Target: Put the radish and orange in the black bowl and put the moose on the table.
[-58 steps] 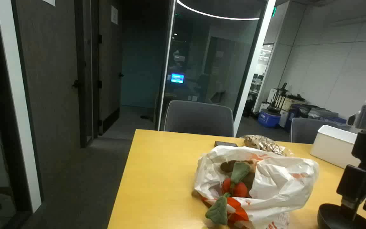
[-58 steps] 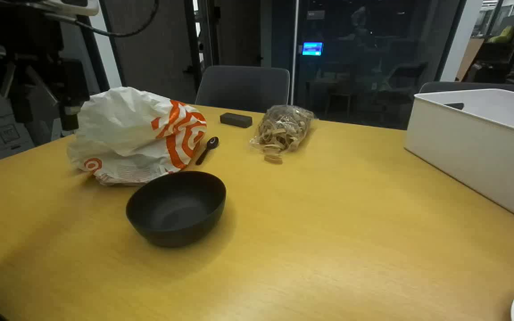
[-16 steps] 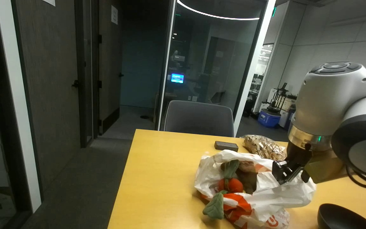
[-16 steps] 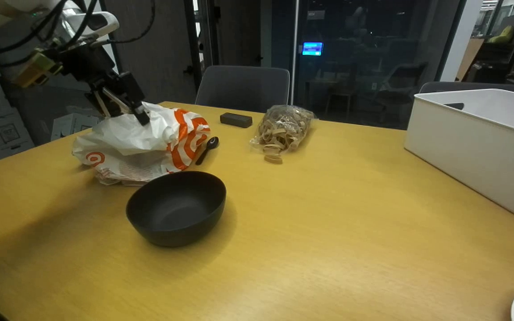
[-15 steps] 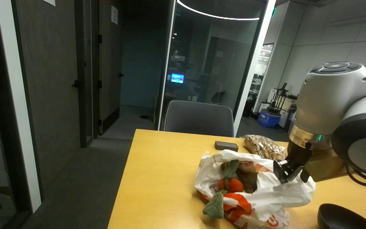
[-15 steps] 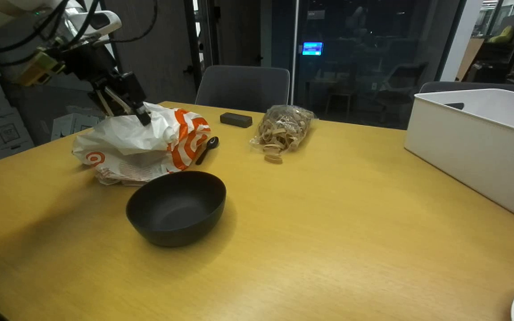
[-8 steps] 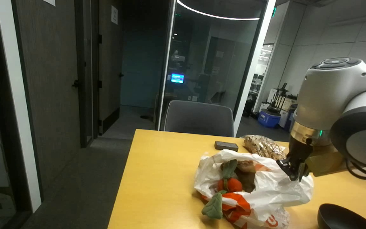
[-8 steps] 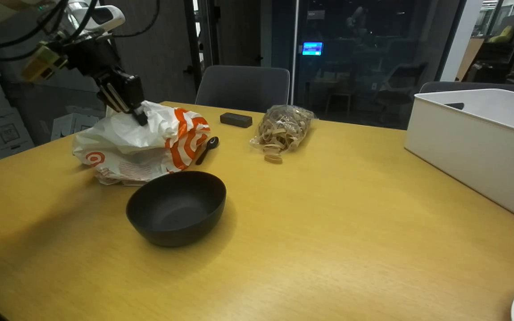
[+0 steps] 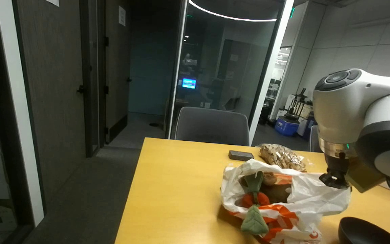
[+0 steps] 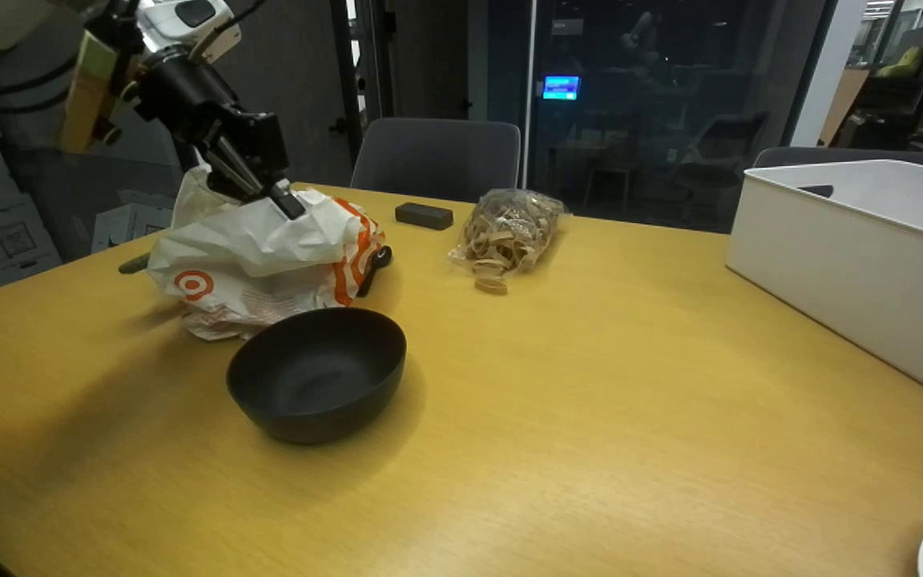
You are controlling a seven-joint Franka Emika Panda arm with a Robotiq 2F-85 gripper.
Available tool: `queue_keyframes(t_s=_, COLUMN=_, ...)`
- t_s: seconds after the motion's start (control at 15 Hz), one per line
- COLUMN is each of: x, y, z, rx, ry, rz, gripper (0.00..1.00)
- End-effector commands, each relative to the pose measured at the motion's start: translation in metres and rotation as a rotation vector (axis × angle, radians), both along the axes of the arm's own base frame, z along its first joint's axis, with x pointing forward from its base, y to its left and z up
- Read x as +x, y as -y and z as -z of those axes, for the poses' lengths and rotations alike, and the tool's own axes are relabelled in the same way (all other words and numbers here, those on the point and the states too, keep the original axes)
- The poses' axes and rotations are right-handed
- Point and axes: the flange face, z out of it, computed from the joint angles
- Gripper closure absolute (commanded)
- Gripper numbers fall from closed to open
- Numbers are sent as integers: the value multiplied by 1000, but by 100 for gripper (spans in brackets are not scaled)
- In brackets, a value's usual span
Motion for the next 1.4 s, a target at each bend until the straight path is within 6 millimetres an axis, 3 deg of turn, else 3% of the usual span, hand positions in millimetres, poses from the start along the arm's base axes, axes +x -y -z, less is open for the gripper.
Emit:
queue_keyframes(t_s=0.0, x=23, y=14, z=-9, rx=-168, ry=67, rz=-15, gripper=99)
queue_keyframes(t_s=0.27, x=44, y=26, z=-17, rx=-331, ry=192, rz=-57, gripper=96)
queue_keyframes(t_s=0.47, x=56, y=28, z=-23, rx=-357, ry=246, rz=-60, gripper=92)
queue_keyframes(t_s=0.53, x=58, y=27, z=-23, rx=-348, ry=253, rz=-61, gripper=70)
queue_keyframes(t_s=0.6, x=58, y=25, z=-24, rx=-319, ry=251, rz=-63, gripper=70)
queue_keyframes(t_s=0.67, x=58, y=24, z=-27, rx=-304, ry=257, rz=-61, gripper=64)
queue_keyframes(t_s=0.8, x=55, y=26, z=-39, rx=-282, ry=271, rz=-40, gripper=48)
queue_keyframes(t_s=1.07, x=39, y=32, z=-79, rx=-42, ry=292, rz=-40, gripper=19)
queue_keyframes(t_s=1.2, x=29, y=24, z=-96, rx=45, ry=284, rz=-119, gripper=4)
queue_keyframes(t_s=1.33, x=22, y=9, z=-100, rx=125, ry=264, rz=-196, gripper=0)
